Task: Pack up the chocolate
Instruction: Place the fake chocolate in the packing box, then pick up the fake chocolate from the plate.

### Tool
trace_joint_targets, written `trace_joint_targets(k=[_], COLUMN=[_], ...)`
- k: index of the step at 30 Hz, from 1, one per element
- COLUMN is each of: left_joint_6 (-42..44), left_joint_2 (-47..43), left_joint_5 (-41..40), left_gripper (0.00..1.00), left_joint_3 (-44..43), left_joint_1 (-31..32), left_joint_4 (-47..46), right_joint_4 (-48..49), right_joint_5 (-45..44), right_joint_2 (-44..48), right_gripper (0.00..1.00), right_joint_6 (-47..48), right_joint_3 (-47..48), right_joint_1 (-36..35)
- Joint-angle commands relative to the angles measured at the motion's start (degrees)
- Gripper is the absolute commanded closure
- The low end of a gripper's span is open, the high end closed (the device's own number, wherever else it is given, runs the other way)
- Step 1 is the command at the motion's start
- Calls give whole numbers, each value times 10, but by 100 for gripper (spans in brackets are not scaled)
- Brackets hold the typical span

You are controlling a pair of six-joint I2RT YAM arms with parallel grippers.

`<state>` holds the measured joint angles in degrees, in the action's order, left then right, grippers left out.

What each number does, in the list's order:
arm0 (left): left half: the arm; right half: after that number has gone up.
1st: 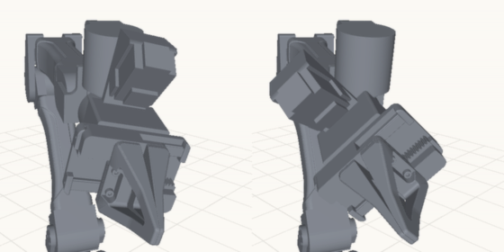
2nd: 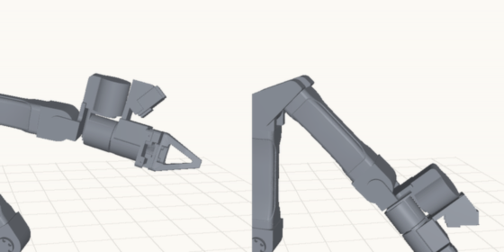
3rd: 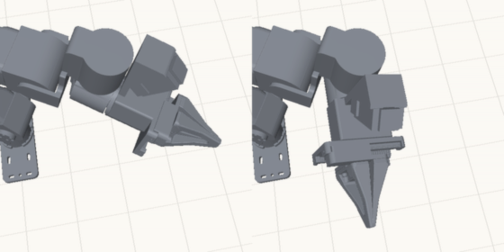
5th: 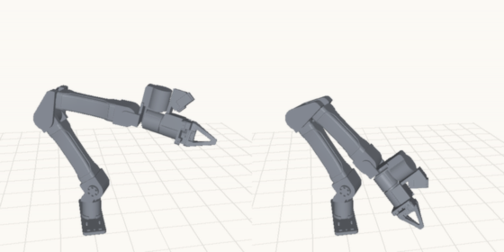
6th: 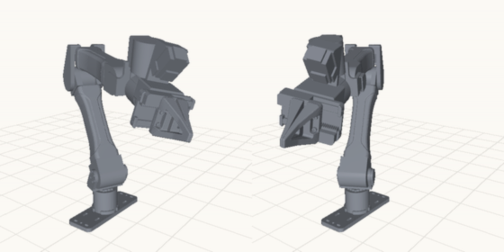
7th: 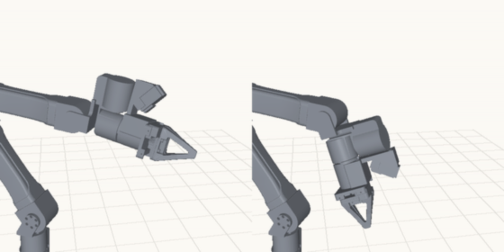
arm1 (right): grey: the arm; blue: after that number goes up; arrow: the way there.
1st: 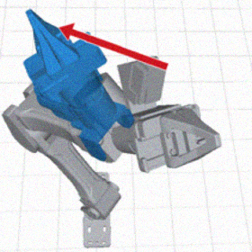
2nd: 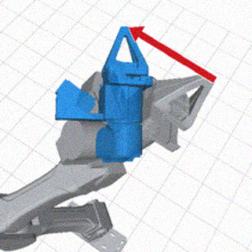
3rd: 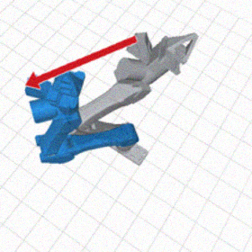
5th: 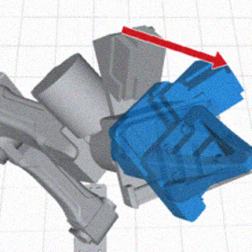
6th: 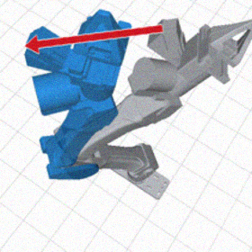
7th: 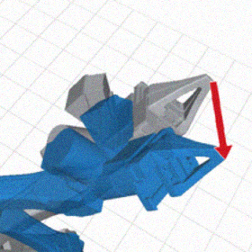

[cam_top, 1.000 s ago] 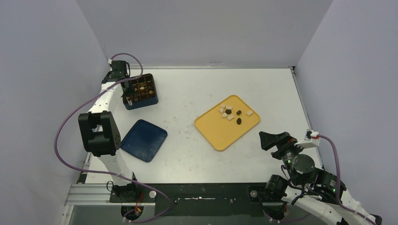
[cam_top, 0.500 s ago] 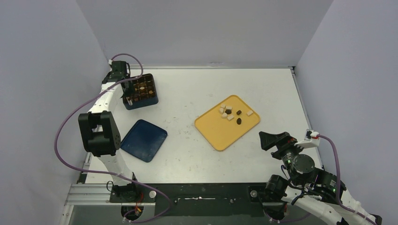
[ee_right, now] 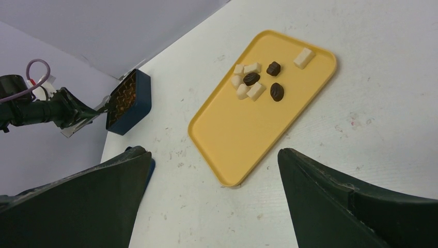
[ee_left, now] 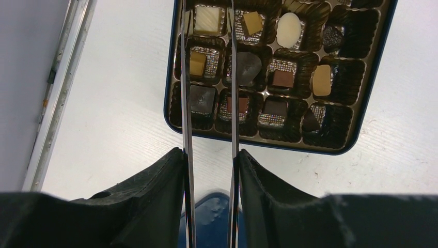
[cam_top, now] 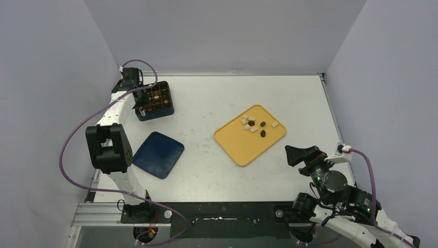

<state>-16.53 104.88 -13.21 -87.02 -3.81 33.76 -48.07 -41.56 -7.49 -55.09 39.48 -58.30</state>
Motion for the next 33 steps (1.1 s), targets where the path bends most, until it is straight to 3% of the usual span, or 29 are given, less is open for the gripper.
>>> trace_joint_targets(k=[1, 12, 17, 33], left_joint_6=[-7, -5, -7, 18], left_joint_2=[-53, -119, -151, -275], left_joint_5=[4, 89, 112, 33], left_gripper=[62, 62, 62, 63], left_joint_3=[-19, 1, 15, 104], left_joint_1=[1, 33, 93, 414], left_joint_4=[-12, -21, -24, -47], right_joint_4=[14, 9, 3, -3], right_joint_5=[-8, -13, -14, -20], right_joint_2=[3, -4, -11, -18], right_gripper=[0, 0, 0, 0], right_joint_6=[1, -6, -11, -18], right_joint_3=[1, 2, 5, 6], right_joint_1=[-6, -6, -7, -8])
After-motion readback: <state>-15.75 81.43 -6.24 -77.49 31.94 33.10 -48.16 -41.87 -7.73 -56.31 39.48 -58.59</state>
